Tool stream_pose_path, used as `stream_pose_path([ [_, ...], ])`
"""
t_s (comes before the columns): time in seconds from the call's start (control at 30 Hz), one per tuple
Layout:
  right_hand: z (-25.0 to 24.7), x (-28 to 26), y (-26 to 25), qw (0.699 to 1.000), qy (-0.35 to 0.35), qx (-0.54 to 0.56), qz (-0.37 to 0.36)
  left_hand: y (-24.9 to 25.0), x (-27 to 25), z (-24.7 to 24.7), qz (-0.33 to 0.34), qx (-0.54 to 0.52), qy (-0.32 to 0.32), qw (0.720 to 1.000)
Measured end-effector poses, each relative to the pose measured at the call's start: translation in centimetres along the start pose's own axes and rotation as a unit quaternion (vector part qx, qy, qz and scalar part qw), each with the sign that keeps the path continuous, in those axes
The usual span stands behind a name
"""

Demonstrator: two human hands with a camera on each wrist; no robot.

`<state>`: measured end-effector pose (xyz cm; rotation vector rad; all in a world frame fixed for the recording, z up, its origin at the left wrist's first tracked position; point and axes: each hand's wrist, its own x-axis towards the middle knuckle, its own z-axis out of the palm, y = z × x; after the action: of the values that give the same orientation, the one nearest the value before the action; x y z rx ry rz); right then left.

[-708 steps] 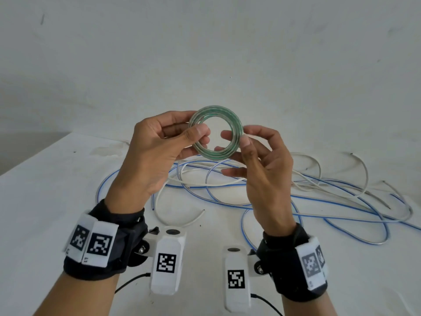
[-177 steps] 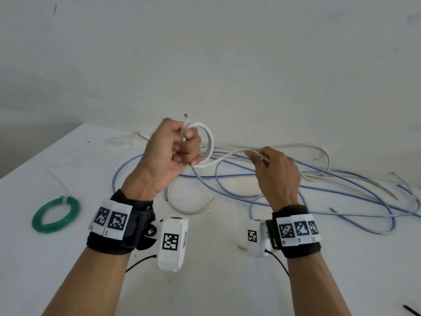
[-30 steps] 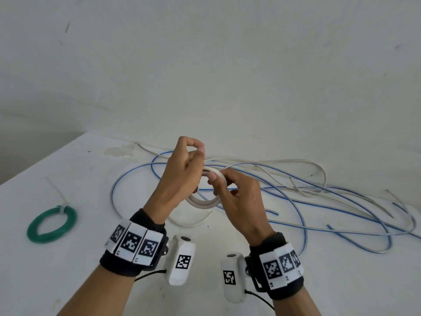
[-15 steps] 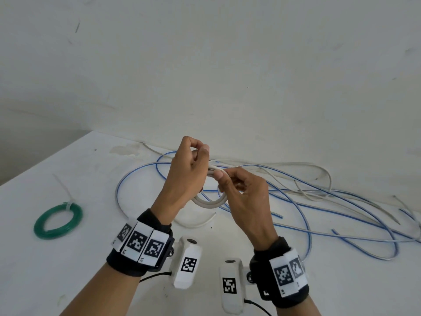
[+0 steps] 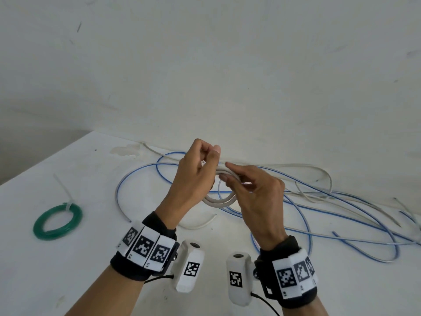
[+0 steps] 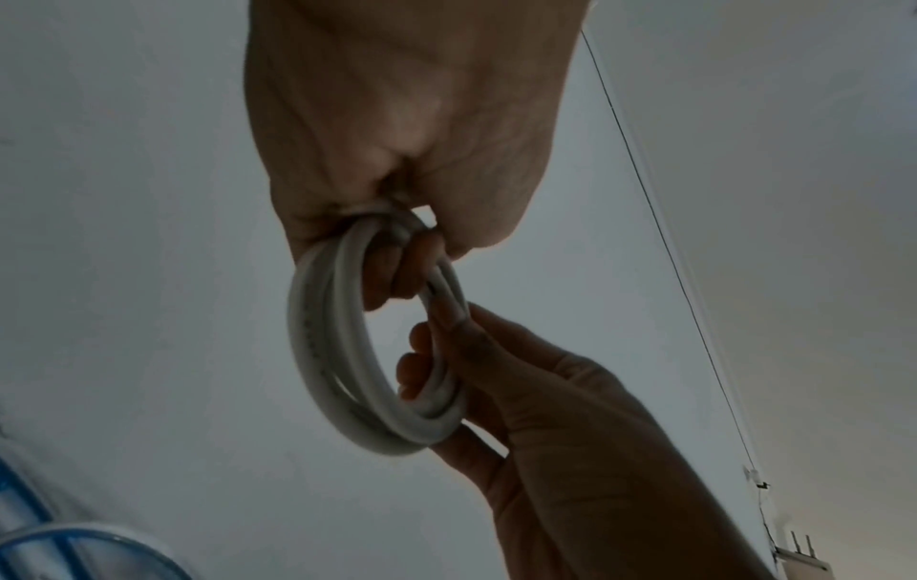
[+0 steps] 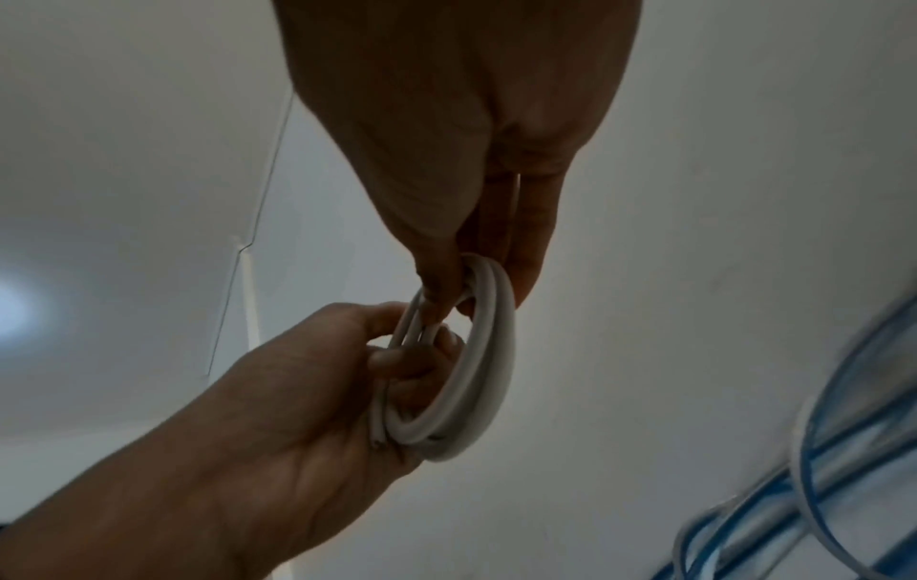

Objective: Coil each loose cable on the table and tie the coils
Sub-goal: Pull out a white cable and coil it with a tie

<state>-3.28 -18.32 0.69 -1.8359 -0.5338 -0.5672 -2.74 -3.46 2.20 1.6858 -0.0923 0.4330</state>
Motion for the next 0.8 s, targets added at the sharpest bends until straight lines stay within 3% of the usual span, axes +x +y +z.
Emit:
stream_pose_path([
  [0.17, -1.2, 0.4, 0.2, 0.993, 0.081, 0.068, 0.053, 0.4, -0.5, 1.1, -0.024, -0.058, -0.023, 0.998],
  [0.3, -0.5, 0.4, -0.4, 0.992, 0.074, 0.082, 0.065, 0.7, -0.6, 1.6, -0.102, -0.206, 0.0, 0.973],
  [0.43, -0.7, 0.6, -0.7, 0.997, 0.018, 0.047, 0.052, 0.4, -0.6, 0.9, -0.051, -0.124, 0.042, 0.99],
  [0.57, -0.9, 0.6, -0.5, 0.998, -0.024, 0.04, 0.051, -0.3, -0.3, 0.5, 0.011, -0.016, 0.037, 0.999],
  [0.8, -2.3, 1.1, 0.2, 0.99, -0.089, 0.058, 0.088, -0.9, -0.3, 0.8, -0.005, -0.041, -0.019, 0.999],
])
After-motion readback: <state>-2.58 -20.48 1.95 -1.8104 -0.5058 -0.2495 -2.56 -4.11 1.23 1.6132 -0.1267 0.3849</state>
